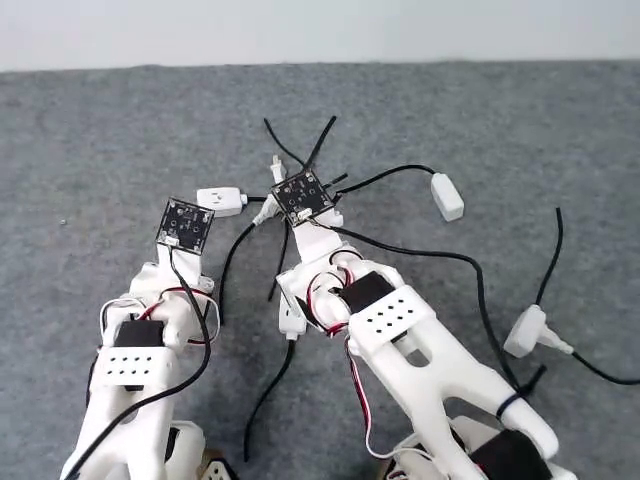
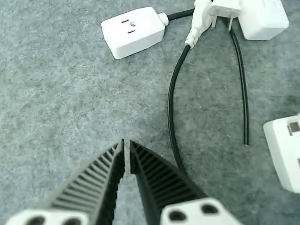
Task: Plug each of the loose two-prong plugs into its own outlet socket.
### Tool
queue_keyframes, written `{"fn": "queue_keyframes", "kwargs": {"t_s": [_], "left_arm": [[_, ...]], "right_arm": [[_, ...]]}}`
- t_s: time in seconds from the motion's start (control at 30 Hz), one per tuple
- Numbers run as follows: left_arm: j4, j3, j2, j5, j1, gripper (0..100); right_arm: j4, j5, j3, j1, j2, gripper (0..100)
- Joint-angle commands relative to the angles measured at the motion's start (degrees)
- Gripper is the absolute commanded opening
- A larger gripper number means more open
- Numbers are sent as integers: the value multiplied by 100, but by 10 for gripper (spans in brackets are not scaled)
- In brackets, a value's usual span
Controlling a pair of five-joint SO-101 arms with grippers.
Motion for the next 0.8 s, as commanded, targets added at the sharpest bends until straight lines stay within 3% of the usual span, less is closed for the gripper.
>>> {"fn": "queue_keyframes", "kwargs": {"t_s": [0.0,0.67,0.77], "left_arm": [[-141,-57,-123,44,-35,13],[-141,-57,-141,35,-44,13],[-141,-57,-132,35,-44,13]], "right_arm": [[-4,114,-237,92,-13,8],[13,255,-299,-57,1191,9],[374,237,-466,-259,1051,61]]}}
